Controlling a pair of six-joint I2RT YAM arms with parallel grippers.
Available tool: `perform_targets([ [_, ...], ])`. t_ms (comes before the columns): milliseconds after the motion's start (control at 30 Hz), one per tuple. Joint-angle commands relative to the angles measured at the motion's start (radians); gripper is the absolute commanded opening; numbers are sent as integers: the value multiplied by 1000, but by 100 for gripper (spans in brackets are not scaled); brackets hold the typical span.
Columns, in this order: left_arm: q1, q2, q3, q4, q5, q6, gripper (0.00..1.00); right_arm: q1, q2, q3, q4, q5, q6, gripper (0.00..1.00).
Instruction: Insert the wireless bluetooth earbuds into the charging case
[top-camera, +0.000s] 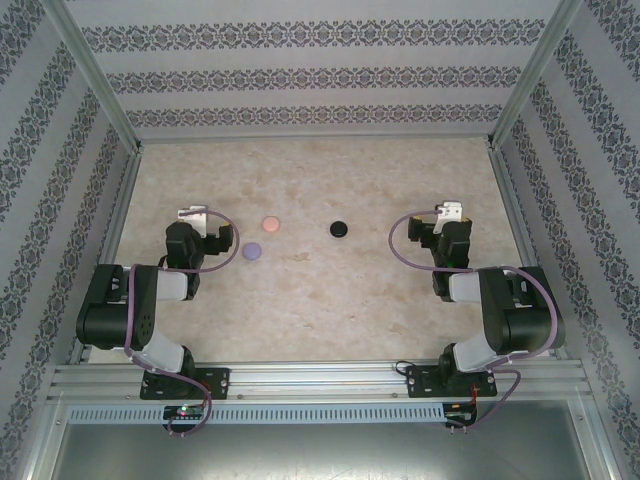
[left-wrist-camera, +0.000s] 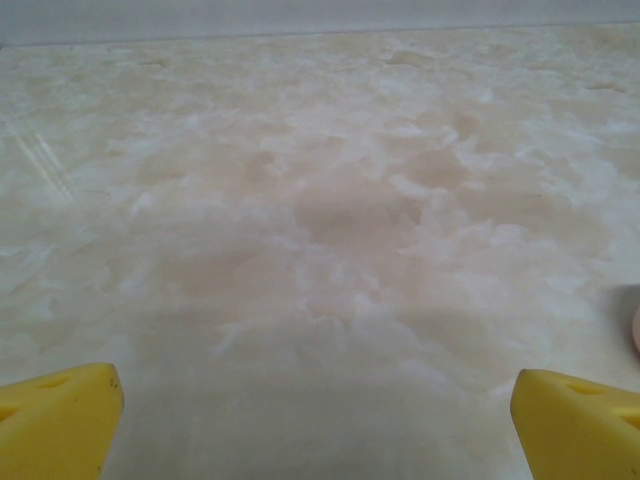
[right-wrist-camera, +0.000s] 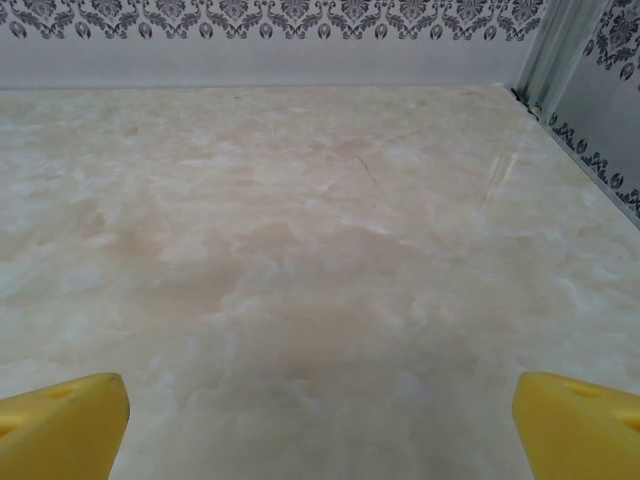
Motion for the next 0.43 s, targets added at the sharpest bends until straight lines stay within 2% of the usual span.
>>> perform_targets([
  [0, -11, 7, 18, -13, -23, -17, 100, 15, -6, 9, 10, 3, 1, 98],
  [400, -11, 8, 18, -13, -21, -17, 100, -1, -6, 18, -11, -72, -3, 98],
])
